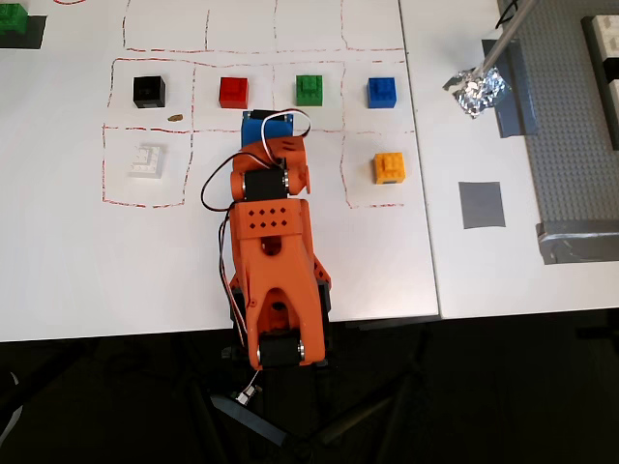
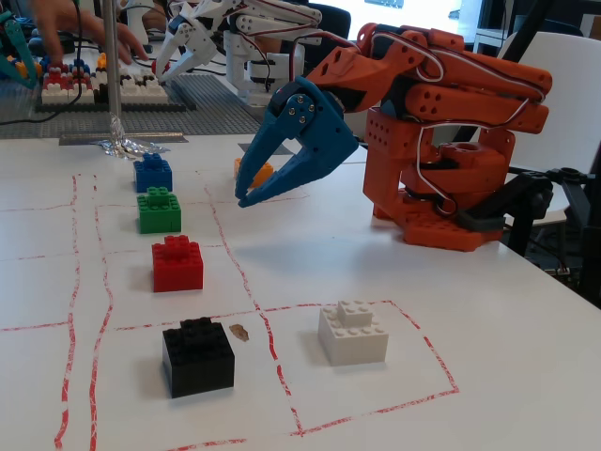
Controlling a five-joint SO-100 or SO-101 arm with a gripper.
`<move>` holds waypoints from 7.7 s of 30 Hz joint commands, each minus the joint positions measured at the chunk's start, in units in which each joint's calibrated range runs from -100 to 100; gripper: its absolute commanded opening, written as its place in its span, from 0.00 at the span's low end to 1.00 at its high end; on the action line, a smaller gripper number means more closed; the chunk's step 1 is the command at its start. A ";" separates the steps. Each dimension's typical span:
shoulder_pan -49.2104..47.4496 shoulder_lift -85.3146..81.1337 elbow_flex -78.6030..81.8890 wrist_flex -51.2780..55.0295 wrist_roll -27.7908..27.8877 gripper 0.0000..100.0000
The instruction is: Grab the block and put it in the grey marker
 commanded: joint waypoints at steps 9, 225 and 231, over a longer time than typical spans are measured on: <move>0.64 -0.86 0.81 -0.26 0.29 0.00; 91.60 116.50 -107.26 15.98 43.76 0.01; 90.54 118.66 -107.08 15.25 42.49 0.02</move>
